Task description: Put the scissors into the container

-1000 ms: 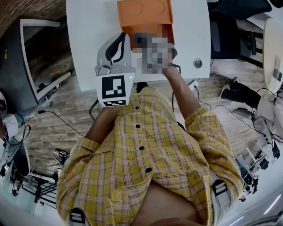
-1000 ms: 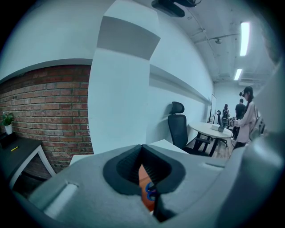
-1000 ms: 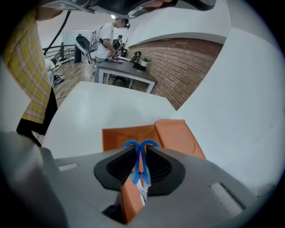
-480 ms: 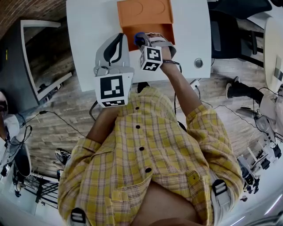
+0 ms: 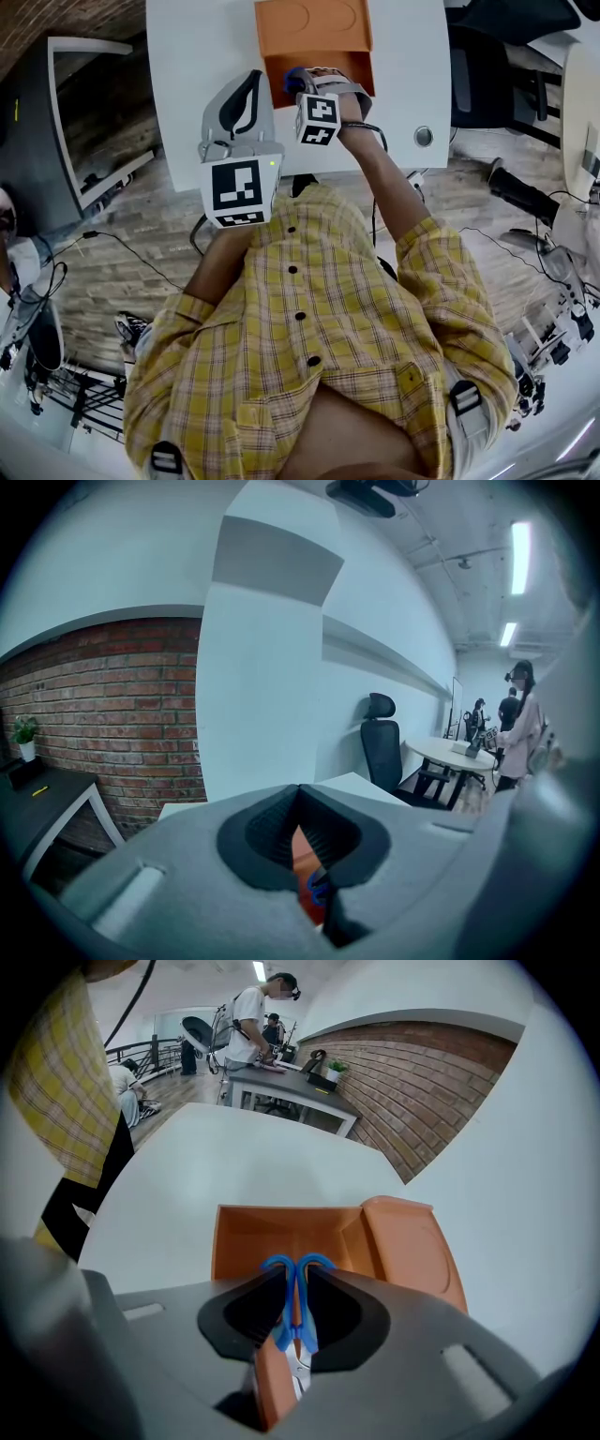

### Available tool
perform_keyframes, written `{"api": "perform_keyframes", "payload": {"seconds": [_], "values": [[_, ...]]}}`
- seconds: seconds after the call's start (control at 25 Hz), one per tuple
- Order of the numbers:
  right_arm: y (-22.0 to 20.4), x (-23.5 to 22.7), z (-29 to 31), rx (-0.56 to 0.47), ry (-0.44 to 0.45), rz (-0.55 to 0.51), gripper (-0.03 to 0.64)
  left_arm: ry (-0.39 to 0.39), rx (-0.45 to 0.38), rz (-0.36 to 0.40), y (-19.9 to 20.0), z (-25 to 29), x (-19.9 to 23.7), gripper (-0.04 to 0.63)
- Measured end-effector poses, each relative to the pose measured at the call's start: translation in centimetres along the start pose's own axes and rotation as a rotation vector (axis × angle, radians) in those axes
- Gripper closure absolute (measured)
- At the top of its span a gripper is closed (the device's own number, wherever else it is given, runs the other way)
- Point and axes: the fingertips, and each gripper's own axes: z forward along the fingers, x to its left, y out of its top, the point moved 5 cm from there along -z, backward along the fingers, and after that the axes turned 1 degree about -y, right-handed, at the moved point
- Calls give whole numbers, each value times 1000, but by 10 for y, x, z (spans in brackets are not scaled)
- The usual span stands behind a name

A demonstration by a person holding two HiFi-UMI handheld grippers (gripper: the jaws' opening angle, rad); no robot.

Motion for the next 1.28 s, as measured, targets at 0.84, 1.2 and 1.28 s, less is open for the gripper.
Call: {"api": "perform_keyframes", "payload": {"seconds": [0.84, 1.2, 1.28], "values": [[-5, -4, 19, 48, 27, -76, 535, 9, 11, -6, -3, -3, 0, 594], [-5, -4, 22, 48, 53, -70, 539, 13, 15, -7, -4, -4, 2, 594], [-5, -4, 22, 46, 55, -69, 540, 14, 16, -7, -4, -4, 2, 594]]}}
